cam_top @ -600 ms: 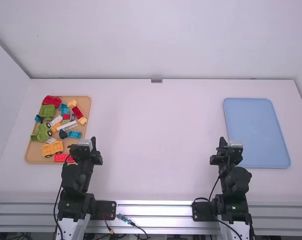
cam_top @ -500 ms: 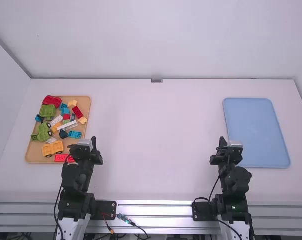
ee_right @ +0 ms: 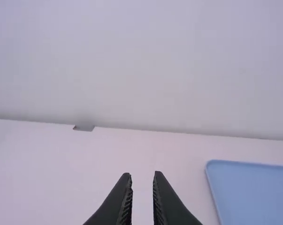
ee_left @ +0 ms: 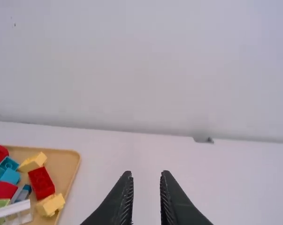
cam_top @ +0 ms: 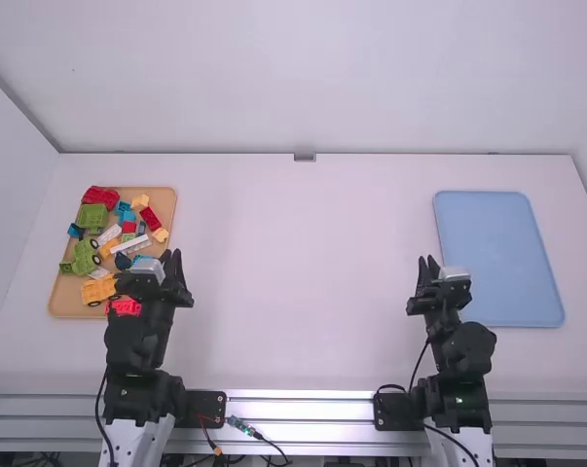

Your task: Assemble lego blocks to make yellow taxi

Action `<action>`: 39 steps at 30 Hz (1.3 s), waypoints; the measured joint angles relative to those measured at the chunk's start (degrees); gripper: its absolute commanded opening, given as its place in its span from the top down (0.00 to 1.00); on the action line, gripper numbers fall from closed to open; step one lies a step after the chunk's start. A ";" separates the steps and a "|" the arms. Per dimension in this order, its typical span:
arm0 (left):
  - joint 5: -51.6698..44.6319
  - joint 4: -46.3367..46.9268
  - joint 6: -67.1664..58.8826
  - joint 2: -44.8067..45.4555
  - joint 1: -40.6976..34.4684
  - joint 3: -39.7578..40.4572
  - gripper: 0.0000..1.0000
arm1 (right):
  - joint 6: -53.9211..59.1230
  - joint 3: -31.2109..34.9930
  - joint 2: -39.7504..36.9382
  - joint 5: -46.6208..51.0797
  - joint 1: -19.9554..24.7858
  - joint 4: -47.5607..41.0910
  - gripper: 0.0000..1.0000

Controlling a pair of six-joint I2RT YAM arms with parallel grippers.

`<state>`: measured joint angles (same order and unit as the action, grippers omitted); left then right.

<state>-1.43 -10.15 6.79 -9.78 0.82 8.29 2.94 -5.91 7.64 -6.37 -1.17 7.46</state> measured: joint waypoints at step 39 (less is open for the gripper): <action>0.00 -4.09 2.71 -26.25 0.00 7.45 0.16 | 0.20 -16.83 16.96 -15.74 -0.42 8.90 0.55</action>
<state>-1.43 -14.24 9.50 -36.03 0.82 15.75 3.14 -22.74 24.60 -22.11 -1.58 16.36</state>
